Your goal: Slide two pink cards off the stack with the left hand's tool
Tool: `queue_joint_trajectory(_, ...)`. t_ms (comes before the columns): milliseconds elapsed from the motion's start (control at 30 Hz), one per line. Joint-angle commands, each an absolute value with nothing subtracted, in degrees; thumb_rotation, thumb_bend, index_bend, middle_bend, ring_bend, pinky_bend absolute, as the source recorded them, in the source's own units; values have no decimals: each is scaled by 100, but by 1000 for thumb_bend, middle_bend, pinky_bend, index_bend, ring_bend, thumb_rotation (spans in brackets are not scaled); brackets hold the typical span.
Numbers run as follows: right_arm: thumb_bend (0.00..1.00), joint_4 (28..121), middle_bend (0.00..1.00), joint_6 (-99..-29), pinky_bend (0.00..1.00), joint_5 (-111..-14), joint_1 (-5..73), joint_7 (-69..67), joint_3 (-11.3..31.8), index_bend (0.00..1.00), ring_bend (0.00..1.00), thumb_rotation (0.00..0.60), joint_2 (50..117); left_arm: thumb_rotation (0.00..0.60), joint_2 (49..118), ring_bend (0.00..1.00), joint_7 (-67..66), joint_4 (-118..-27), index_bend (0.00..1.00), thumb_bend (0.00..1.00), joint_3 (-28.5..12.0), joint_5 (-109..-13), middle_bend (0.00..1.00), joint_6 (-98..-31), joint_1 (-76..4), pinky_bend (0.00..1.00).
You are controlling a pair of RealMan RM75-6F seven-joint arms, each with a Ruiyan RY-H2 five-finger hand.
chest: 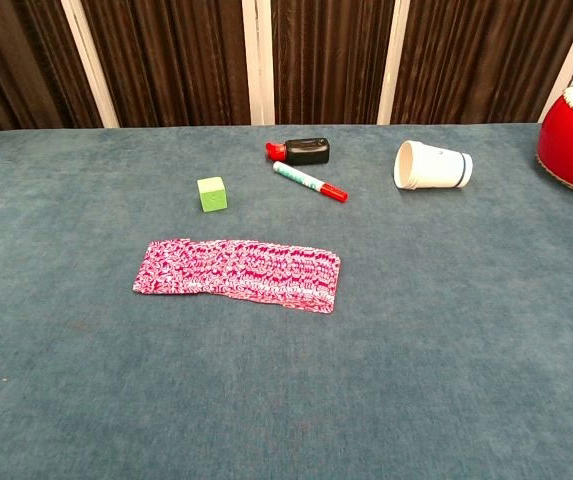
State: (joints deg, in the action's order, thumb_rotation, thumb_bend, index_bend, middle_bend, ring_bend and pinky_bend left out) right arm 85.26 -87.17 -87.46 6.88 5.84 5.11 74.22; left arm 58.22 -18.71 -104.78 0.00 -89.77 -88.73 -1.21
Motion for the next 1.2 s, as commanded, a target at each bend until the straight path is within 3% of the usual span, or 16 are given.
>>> queue_joint_trajectory(33, 284, 8530, 150, -8721, 238, -8742, 686, 572, 515, 14, 228, 600, 7418, 600, 5823, 58, -1872, -10475, 51, 356, 0, -8974, 7, -8871, -120, 276)
queue_joint_trajectory(633, 284, 8544, 150, -8729, 238, -8740, 672, 556, 513, 14, 228, 600, 7398, 600, 5838, 75, -1780, -10425, 51, 362, -13, -8967, 45, -8741, -200, 286)
queue_joint_trajectory(1000, 284, 8525, 150, -8690, 238, -8685, 672, 538, 526, 14, 228, 600, 7402, 600, 5738, 263, -1482, -10405, 52, 396, -269, -8801, 292, -8268, -624, 412)
queue_joint_trajectory(1200, 284, 8519, 150, -8663, 238, -8666, 680, 568, 526, 13, 228, 600, 7419, 600, 5537, 475, -1635, -10751, 73, 483, -431, -8585, 546, -7640, -1065, 525)
